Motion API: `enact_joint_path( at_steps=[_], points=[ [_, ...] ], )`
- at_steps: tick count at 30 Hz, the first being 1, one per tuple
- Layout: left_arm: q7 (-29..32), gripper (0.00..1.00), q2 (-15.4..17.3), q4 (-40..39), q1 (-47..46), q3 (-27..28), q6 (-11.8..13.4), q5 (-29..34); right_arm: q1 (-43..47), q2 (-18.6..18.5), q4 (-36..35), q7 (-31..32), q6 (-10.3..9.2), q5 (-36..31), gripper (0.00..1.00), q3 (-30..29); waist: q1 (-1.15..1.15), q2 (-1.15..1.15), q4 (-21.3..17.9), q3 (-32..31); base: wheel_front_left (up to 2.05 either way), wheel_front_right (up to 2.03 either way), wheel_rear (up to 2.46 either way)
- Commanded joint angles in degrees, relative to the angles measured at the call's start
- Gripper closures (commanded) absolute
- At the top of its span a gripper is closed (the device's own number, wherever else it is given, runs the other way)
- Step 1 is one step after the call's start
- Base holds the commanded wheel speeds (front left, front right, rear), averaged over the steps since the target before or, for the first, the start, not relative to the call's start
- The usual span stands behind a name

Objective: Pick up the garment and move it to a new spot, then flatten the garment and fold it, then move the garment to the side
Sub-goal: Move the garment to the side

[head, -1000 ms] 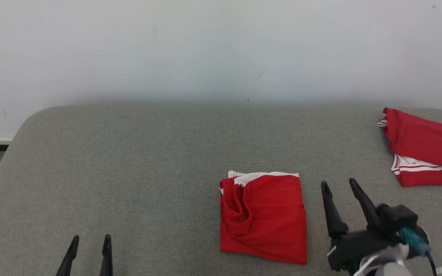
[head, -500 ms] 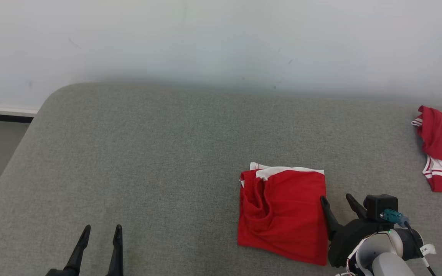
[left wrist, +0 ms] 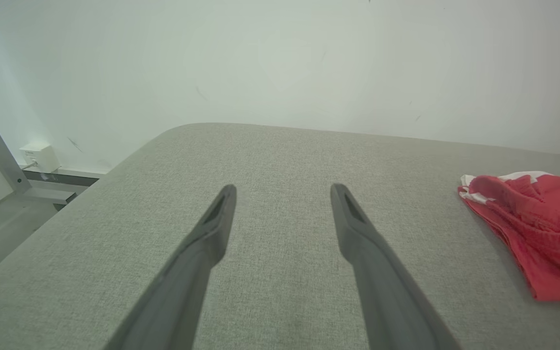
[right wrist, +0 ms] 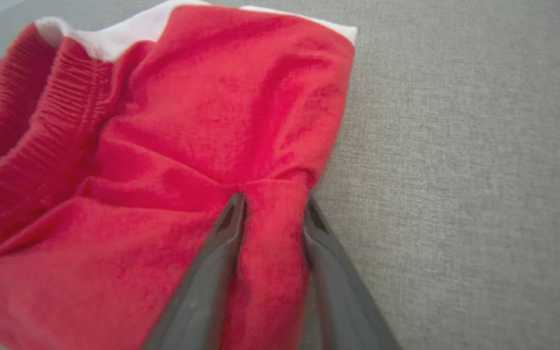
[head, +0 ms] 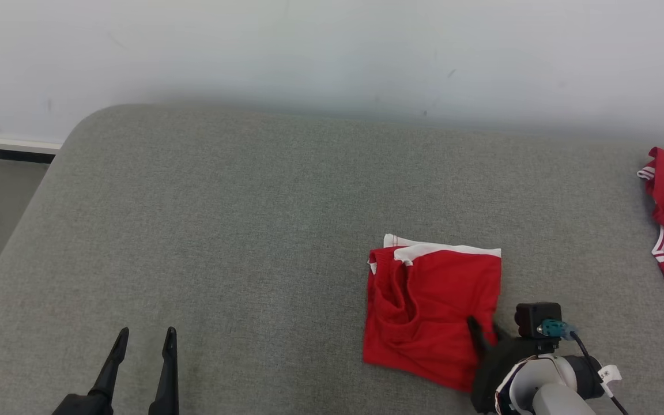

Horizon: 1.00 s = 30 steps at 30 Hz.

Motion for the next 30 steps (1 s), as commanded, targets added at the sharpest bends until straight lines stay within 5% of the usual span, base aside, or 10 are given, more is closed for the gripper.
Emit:
enact_joint_path(
  at_steps=[1,15,30],
  points=[
    [-0.1,0.00,0.0,0.1,-0.5,0.2,0.1,0.0,0.1,0.3,1.2,0.1,-0.12,0.5,1.00,0.6,0.00,0.00,-0.3,0.1,0.00,0.00,0.00],
    [-0.1,0.00,0.4,-2.0,-4.1,-0.1,0.1,-0.9,-15.1,-6.1,1.2,-0.2,-0.12,1.4,1.00,11.0,0.00,0.00,-3.9,7.9,0.00,0.00,0.00],
    [-0.1,0.00,1.3,-7.9,-11.2,0.2,0.1,-0.1,-31.7,-22.7,-6.6,1.4,-0.12,8.3,1.00,19.5,0.00,0.00,-14.4,24.0,0.00,0.00,0.00]
  ],
)
